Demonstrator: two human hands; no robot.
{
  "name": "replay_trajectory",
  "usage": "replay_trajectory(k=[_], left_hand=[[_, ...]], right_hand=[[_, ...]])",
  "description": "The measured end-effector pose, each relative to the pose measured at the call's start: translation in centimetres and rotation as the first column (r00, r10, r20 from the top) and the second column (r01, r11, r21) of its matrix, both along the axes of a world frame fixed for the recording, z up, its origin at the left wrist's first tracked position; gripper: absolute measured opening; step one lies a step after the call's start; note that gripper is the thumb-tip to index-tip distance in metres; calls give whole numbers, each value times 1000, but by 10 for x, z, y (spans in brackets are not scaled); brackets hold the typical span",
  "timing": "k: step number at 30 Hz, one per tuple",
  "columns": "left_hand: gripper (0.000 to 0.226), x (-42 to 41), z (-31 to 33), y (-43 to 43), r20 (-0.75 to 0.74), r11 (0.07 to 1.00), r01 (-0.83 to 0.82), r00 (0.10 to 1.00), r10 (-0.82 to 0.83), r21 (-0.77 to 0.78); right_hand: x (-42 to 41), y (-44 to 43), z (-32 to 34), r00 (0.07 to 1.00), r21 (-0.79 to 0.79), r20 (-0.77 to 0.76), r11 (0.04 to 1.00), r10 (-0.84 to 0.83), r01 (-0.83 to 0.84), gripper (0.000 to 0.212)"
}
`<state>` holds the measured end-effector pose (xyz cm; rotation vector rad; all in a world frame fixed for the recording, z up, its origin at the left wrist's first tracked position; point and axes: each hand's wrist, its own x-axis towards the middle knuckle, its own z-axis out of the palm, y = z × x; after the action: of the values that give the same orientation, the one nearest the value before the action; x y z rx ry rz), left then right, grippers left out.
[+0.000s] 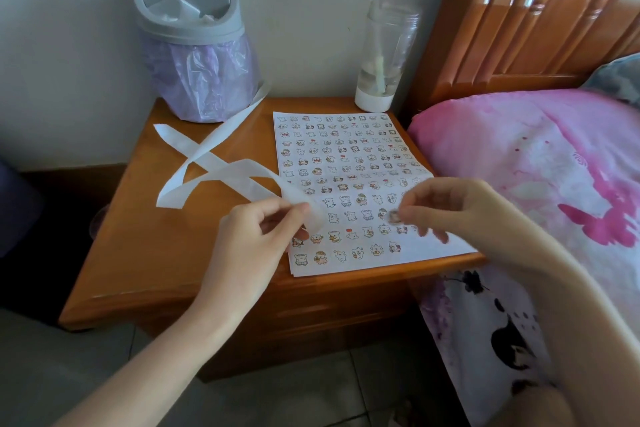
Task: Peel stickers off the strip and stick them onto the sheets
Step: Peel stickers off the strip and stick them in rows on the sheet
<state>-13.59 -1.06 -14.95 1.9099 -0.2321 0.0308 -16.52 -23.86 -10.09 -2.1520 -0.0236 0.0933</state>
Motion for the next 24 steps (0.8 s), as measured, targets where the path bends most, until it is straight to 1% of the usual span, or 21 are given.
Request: replay_trajectory(k=[1,3,5,8,24], left_hand=[[20,0,-1,0,0,1000,8,1000,-8,16],[18,-1,-2,0,-2,999,16,1000,-16,40],[16,0,-3,0,-5,999,17,1000,-16,52],[15,0,-4,1,-4,997,21,1000,-21,71],[25,1,-10,1,30,991,25,999,-29,129]], right_hand=[[-1,-10,1,997,-32,-70,999,-22,19,13],[-2,-24,0,984,-58,-161,997,-69,60,14],[-1,-29,-1,973,-75,-212,994,-90,76,14],[0,-27,-6,962,-105,-261,993,-80,54,12],[6,-23,-17,978,-118,-196,991,-77,55,7]])
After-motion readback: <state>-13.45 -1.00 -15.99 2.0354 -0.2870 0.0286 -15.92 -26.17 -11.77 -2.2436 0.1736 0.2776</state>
